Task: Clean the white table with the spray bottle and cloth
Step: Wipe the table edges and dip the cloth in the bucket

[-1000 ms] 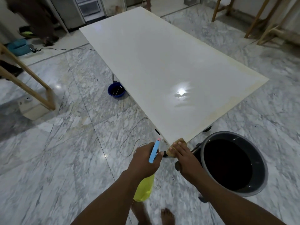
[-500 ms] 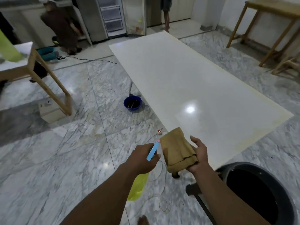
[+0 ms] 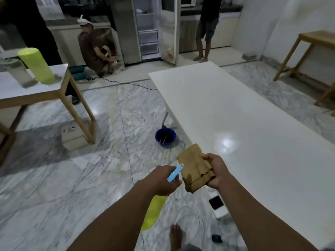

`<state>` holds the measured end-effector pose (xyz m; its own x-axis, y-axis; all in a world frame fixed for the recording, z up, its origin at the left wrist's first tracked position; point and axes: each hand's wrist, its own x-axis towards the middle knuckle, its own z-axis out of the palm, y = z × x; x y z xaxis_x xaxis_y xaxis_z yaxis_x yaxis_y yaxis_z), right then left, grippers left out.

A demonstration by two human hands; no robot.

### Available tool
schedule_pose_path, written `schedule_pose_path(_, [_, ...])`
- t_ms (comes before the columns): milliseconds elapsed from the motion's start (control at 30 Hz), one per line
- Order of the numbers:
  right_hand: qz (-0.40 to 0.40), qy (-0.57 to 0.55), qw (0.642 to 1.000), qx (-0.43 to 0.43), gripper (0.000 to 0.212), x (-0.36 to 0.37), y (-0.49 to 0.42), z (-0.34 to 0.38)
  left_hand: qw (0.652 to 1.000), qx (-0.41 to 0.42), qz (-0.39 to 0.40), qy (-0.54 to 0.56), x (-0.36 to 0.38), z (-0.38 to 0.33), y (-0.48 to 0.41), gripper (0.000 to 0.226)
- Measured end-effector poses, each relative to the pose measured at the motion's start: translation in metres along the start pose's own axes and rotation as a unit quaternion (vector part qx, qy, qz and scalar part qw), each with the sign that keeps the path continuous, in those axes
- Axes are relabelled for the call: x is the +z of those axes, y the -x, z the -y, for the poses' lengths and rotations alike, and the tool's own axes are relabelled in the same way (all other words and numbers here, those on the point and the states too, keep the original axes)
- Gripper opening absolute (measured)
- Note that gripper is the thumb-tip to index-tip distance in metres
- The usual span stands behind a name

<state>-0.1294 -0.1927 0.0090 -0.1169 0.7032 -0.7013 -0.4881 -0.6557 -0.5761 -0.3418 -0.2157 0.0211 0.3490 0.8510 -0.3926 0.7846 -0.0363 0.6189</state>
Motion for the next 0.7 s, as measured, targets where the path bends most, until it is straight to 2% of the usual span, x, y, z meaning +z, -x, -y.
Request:
schedule_pose_path(267, [0.031,0.027,0.999,-0.006,0.034,0.096,-0.13,0.097,1.0,0.004,-0.015,0.0,-0.103,0.029,-0.132,0.015])
schedule_pose_path(567, [0.032,0.076,0.997,0.015,0.043,0.2,-0.255,0.201,0.999,-0.034,-0.021,0.002,-0.233,0.071,-0.249,0.021])
schedule_pose_path(700, [0.023,0.092,0.995,0.021,0.039,0.242,-0.303,0.232,0.999,-0.036,-0.033,0.011,-0.275,0.092,-0.297,0.022])
